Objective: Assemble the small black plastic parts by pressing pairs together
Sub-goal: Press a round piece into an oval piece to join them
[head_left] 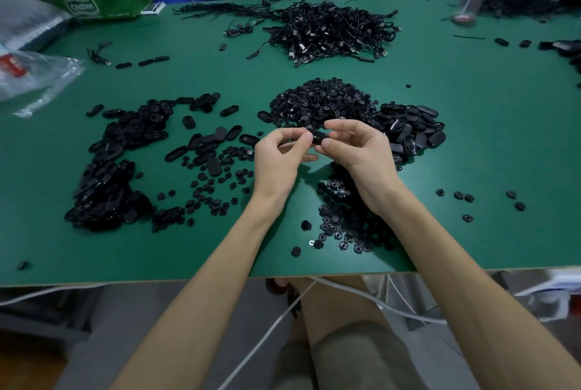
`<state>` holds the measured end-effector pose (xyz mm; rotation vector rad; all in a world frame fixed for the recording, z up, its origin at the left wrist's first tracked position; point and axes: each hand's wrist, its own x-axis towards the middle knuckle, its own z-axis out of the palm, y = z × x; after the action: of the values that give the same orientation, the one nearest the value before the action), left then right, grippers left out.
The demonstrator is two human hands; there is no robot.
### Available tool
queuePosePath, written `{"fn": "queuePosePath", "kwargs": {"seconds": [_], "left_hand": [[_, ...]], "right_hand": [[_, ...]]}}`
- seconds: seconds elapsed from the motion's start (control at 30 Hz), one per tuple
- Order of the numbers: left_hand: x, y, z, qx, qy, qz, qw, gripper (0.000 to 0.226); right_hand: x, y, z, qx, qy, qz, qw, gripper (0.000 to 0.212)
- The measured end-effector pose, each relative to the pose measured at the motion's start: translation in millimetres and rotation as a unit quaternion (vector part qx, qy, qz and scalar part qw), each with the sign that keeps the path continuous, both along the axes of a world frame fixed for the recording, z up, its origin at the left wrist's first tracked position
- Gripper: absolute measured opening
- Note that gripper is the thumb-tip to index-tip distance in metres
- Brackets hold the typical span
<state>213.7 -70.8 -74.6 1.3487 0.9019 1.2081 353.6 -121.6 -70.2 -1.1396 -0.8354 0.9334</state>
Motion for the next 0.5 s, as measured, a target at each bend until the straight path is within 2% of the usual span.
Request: {"fn": "queuePosePath", "kwargs": {"seconds": [0.23, 0.37, 0.5], "left_hand": [[-7.2, 2.2, 6.4, -0.132, -0.136, -0.065, 0.98, 0.012], [-10.2, 3.3, 8.4, -0.164, -0.155, -0.093, 0.97, 0.012], [-10.8, 2.3, 9.0, -0.163, -0.149, -0.103, 0.97, 0.029]], "right_hand": [[1.9, -3.0, 5.2, 0.007, 0.063, -0.004, 0.998, 0.027], [0.5, -4.6, 7.1, 0.005, 0.069, -0.011, 0.998, 0.026], [0.6, -4.4, 7.3, 0.006, 0.068, -0.015, 0.998, 0.026]]}}
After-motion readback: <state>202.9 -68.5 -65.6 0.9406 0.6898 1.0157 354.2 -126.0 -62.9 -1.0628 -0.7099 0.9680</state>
